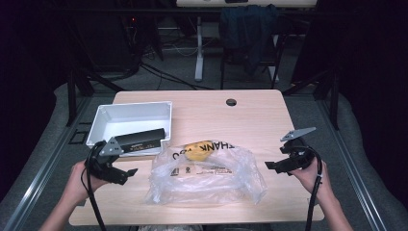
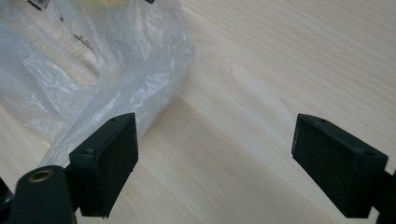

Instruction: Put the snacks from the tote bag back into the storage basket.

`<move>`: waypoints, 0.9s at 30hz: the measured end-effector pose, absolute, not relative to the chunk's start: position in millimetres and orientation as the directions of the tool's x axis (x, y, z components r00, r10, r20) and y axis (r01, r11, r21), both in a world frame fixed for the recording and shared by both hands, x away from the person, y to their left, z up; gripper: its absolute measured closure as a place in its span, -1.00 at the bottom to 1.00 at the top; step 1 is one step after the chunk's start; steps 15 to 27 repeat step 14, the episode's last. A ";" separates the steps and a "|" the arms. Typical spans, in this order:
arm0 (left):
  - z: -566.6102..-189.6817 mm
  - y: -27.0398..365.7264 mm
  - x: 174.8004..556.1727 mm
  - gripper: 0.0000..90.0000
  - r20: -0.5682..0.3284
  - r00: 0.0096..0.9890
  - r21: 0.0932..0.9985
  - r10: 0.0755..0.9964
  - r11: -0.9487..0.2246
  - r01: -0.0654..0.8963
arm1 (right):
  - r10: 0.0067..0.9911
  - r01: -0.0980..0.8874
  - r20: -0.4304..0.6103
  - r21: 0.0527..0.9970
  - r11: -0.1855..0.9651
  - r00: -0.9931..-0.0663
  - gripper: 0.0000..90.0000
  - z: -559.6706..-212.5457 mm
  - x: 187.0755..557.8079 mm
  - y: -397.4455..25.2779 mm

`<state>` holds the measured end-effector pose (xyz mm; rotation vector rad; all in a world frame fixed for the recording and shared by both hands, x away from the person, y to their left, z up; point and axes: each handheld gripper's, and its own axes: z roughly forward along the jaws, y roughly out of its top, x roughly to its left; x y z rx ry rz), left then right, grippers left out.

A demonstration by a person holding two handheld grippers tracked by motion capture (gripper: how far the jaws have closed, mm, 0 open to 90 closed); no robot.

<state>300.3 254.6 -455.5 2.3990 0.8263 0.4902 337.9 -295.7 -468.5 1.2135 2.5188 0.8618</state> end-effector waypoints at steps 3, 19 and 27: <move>-457.1 249.8 283.1 -0.77 0.136 0.723 0.616 0.678 -0.629 0.475 | 0.778 0.652 0.057 0.586 0.481 -0.626 -0.69 -472.0 335.0 -300.3; -477.2 242.2 263.2 -0.77 0.186 0.651 0.588 0.736 -0.614 0.527 | 0.783 0.652 0.064 0.599 0.465 -0.618 -0.73 -477.4 333.4 -303.3; -477.2 242.2 263.2 -0.77 0.186 0.651 0.588 0.736 -0.614 0.527 | 0.783 0.652 0.064 0.599 0.465 -0.618 -0.73 -477.4 333.4 -303.3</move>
